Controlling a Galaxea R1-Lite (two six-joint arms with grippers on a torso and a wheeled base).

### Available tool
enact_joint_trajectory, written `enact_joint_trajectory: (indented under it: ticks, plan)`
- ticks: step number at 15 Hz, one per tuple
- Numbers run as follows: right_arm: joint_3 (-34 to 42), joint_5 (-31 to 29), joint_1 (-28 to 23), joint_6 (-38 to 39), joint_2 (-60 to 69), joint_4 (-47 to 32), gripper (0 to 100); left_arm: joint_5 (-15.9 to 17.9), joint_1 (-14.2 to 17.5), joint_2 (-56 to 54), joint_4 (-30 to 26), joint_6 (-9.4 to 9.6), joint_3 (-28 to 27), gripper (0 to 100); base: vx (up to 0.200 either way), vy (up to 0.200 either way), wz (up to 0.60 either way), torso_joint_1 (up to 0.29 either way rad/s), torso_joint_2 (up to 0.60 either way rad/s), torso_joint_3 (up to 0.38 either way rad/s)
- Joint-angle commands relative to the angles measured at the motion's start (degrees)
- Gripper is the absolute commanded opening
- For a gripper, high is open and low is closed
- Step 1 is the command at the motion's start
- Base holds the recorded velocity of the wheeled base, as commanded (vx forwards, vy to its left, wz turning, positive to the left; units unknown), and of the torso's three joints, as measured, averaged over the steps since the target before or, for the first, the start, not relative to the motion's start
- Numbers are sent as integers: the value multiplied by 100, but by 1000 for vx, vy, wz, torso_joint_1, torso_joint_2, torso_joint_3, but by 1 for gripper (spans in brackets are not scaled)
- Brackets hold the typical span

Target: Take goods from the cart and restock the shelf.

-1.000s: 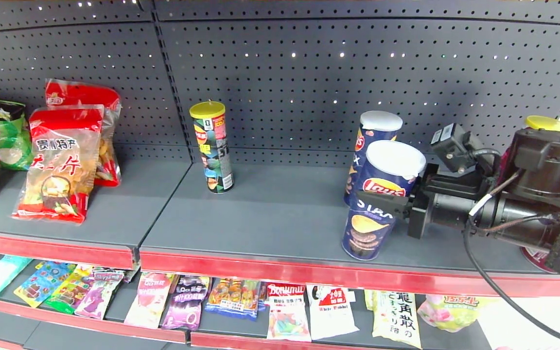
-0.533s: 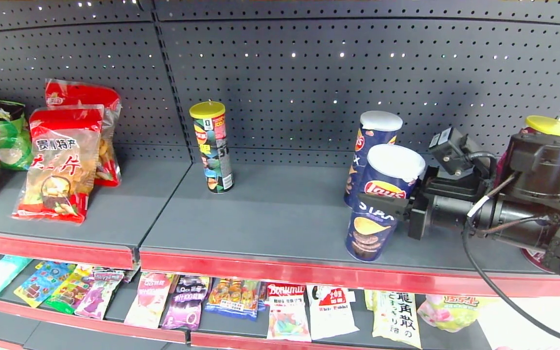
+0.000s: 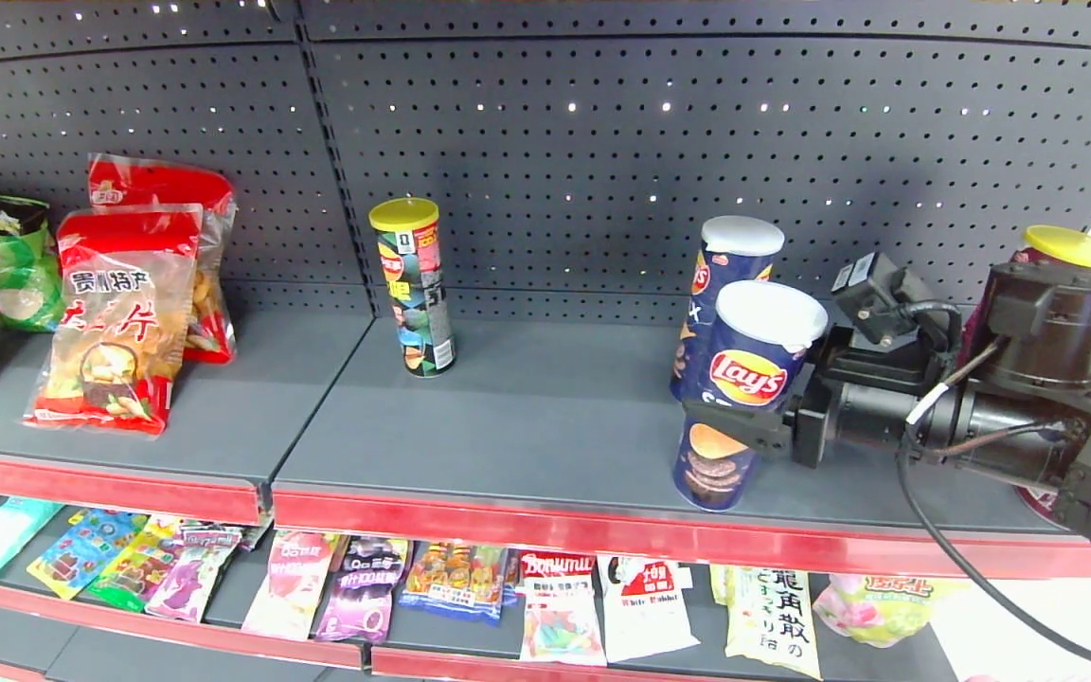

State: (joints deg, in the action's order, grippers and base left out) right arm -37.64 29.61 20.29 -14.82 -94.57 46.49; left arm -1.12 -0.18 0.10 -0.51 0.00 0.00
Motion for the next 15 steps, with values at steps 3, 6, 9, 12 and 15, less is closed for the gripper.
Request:
enact_joint_trajectory:
  ticks: [3,6,9,12,15]
  plan:
    - [293,-491,28,76,247,9,100,-2,1,-1,-2,0,0,100,0,0,0,0,0,0]
    - [504,-711,72,234,510,35,100,-2,1,8,-2,0,0,100,0,0,0,0,0,0]
    - [548,-1441,450,727,774,35,100,-2,1,8,-2,0,0,100,0,0,0,0,0,0]
    - [750,-2460,1056,973,897,35,100,-2,1,8,-2,0,0,100,0,0,0,0,0,0]
    - [785,-3111,1513,1025,1002,35,100,-2,1,8,-2,0,0,100,0,0,0,0,0,0]
